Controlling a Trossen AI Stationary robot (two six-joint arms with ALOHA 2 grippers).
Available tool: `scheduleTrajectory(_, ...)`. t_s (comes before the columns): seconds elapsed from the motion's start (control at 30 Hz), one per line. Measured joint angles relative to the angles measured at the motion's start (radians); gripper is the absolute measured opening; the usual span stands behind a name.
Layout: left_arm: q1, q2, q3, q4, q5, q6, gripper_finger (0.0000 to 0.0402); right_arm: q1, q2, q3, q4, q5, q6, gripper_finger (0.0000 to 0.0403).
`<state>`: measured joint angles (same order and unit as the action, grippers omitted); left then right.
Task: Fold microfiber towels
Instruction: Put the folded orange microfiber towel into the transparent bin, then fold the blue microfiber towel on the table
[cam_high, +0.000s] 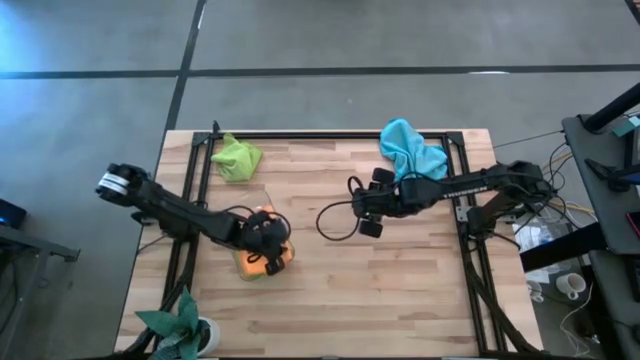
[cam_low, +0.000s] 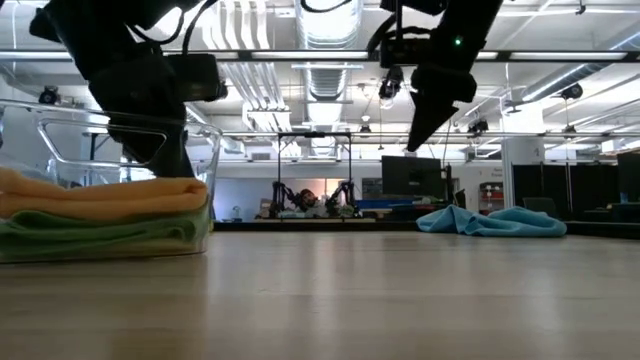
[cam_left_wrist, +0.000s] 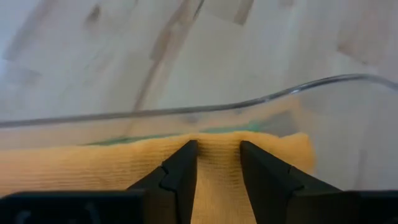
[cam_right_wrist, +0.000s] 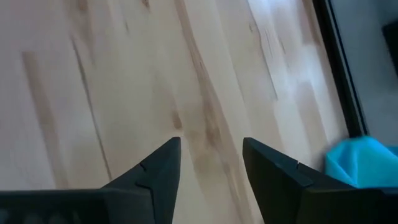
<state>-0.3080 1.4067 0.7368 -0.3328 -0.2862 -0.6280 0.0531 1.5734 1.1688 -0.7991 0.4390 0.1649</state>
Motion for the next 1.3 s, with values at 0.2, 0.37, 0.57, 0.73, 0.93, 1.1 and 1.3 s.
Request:
scheduleTrajectory(0.2, -0.001, -0.155, 0.048, -0.21, -0.024, 0.037, 0.0109, -0.035, -0.016, 0.023, -0.133, 0.072, 0.07, 0.0171)
scheduleTrajectory(0.37, -0.002, -0.347, 0.04, -0.22, -0.178, 0.066, 0.0109, -0.122, -0.047, -0.001, -0.165, 0.128, 0.122, 0.0171)
scheduleTrajectory(0.57, 0.002, -0.454, -0.09, 0.208, -0.461, 0.184, 0.0109, -0.285, -0.041, -0.064, -0.164, 0.048, 0.159, 0.0171)
scheduleTrajectory(0.73, 0.003, -0.451, -0.159, 0.442, -0.459, 0.318, 0.0109, -0.422, -0.03, -0.123, -0.155, -0.098, 0.24, 0.0171)
scheduleTrajectory(0.93, 0.003, -0.44, -0.184, 0.442, -0.459, 0.321, 0.0109, -0.525, -0.027, -0.16, -0.108, -0.105, 0.31, 0.0171)
scheduleTrajectory(1.1, 0.003, -0.429, -0.183, 0.446, -0.459, 0.321, 0.0109, -0.552, 0.023, -0.168, -0.077, -0.106, 0.331, 0.0171)
scheduleTrajectory(1.3, 0.002, -0.427, -0.182, 0.443, -0.459, 0.33, 0.0109, -0.572, 0.146, -0.164, -0.061, -0.107, 0.38, 0.0165)
